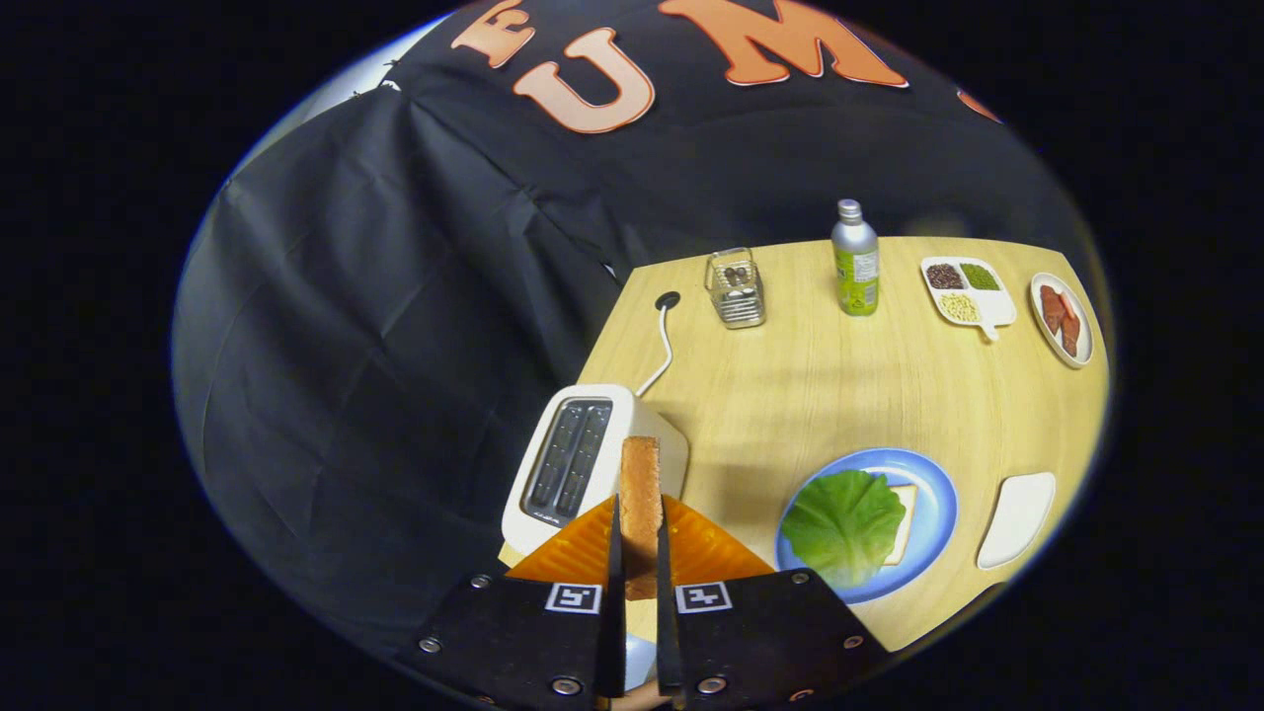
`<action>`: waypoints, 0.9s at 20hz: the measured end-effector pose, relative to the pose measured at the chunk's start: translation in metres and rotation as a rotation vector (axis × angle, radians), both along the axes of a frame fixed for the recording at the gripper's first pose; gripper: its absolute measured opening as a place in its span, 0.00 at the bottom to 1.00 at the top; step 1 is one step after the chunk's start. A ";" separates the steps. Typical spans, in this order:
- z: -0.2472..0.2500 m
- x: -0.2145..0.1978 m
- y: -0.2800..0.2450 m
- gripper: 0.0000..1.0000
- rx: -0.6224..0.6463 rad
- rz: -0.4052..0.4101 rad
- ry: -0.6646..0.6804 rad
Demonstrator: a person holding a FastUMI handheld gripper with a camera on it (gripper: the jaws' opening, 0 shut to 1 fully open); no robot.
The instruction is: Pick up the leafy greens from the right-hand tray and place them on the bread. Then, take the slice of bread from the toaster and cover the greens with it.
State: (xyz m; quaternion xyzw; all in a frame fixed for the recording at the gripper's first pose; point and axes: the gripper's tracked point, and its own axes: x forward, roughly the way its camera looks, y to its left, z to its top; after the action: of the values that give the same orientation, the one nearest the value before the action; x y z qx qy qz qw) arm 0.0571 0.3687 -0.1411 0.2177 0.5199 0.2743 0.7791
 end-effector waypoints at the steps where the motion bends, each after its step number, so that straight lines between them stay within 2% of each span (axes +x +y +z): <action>1: -0.007 -0.001 -0.008 0.13 0.001 -0.009 0.008; 12: -0.093 -0.012 -0.069 0.13 0.019 -0.046 0.081; 18: -0.125 -0.018 -0.075 0.13 0.032 -0.033 0.103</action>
State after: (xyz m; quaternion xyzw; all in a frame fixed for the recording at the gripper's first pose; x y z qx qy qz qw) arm 0.0390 0.2933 -0.2659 0.2525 0.5513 0.2580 0.7522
